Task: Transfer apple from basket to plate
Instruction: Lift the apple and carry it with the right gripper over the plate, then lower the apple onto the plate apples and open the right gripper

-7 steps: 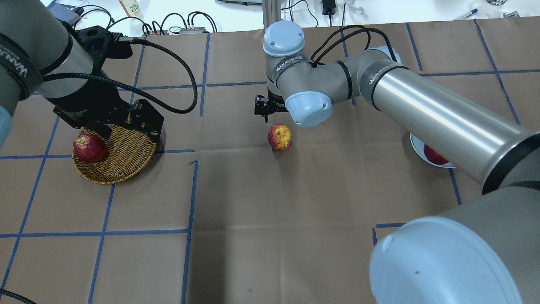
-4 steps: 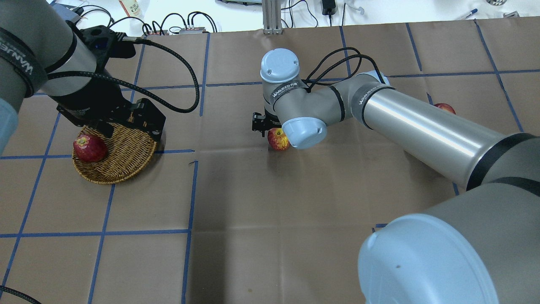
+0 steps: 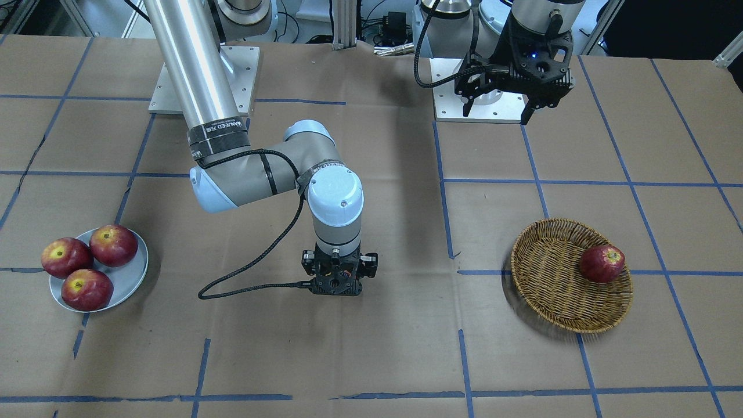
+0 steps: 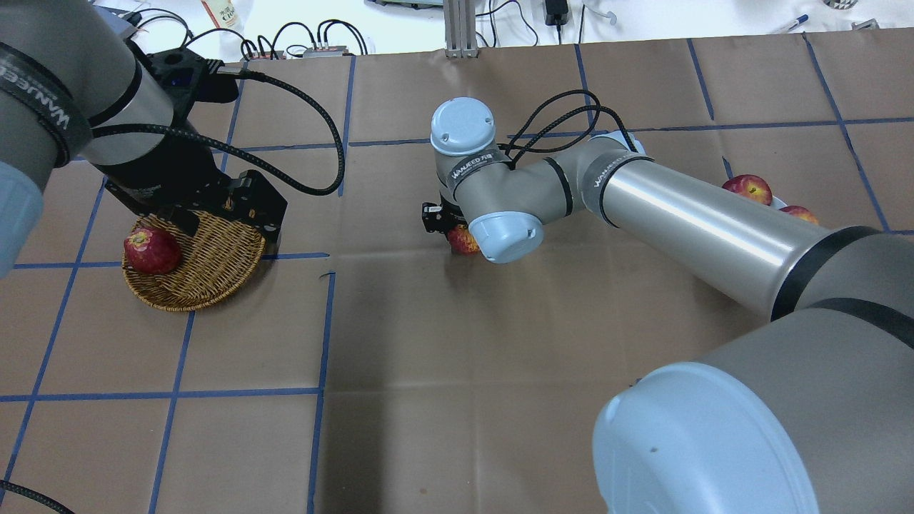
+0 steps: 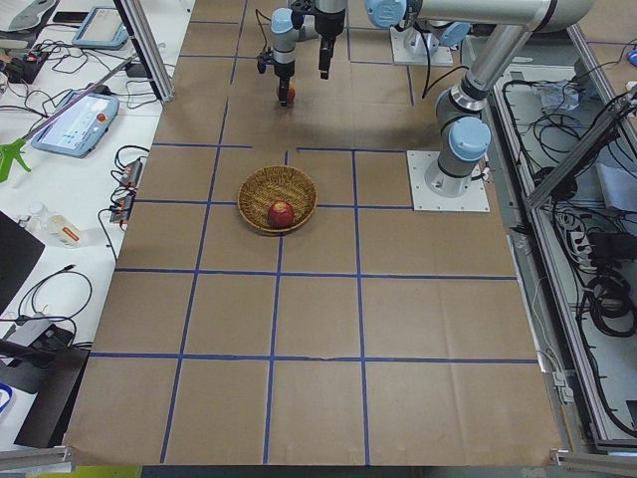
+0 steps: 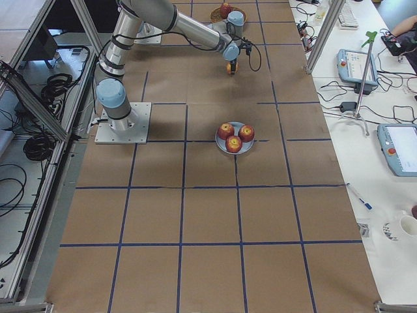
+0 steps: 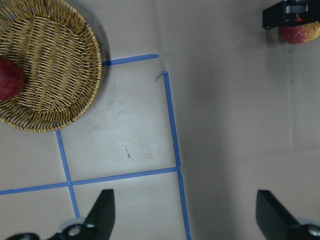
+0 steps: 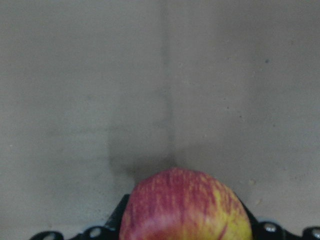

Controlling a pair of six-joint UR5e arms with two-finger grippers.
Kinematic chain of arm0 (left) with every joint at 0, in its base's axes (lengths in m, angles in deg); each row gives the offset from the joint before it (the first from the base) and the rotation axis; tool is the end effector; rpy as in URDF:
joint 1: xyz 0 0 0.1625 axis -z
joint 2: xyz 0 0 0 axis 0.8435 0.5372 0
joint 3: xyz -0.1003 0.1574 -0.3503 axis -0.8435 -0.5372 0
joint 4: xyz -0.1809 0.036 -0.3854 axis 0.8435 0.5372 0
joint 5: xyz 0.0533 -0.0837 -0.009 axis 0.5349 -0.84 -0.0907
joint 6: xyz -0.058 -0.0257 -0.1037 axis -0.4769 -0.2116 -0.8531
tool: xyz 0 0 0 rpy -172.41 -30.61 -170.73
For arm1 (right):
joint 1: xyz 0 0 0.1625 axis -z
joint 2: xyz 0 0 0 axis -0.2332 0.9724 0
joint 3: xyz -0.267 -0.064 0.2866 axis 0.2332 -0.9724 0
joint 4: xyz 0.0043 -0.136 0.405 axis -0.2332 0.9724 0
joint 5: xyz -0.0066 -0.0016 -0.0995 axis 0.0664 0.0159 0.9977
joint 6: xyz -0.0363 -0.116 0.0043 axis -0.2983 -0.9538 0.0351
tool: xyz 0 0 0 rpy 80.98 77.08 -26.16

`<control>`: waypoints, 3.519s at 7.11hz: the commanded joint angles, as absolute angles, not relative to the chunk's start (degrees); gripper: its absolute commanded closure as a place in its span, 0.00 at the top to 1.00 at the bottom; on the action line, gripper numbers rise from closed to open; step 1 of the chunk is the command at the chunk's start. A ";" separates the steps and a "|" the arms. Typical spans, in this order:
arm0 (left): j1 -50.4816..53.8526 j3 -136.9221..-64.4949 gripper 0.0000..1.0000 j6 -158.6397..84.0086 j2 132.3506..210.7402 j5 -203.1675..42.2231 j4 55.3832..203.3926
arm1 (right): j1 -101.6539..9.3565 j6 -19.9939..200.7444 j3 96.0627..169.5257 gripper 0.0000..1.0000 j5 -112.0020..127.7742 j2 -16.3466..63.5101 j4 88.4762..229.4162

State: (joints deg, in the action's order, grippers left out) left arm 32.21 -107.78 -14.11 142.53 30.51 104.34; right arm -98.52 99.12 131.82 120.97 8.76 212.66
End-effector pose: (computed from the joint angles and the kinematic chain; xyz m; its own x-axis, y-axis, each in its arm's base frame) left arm -0.1323 -0.4414 0.4426 -0.9897 0.1426 0.0091 0.1426 0.9898 -0.0040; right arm 0.3704 -0.5612 0.1283 -0.9981 0.0559 -0.0252 0.0572 0.9968 -0.0558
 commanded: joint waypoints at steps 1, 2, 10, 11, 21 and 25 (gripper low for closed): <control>32.23 -107.74 0.99 -14.15 142.46 30.45 104.34 | -97.79 98.57 130.77 0.55 122.56 9.75 212.28; 32.23 -107.74 0.99 -14.15 142.46 30.45 104.34 | -97.35 98.48 128.85 0.56 123.19 11.59 210.71; 32.23 -107.65 0.99 -13.97 142.28 30.45 104.34 | -62.16 49.25 126.62 0.55 122.23 29.00 182.75; 32.23 -107.65 0.99 -13.88 142.20 30.45 104.34 | -57.67 42.30 128.72 0.55 122.14 29.10 183.09; 32.23 -107.47 0.99 -13.80 142.28 30.71 104.34 | -50.24 34.15 145.35 0.55 118.71 26.02 200.93; 32.14 -107.39 0.99 -13.88 142.37 30.71 104.34 | -50.32 34.59 144.48 1.00 118.97 27.15 201.20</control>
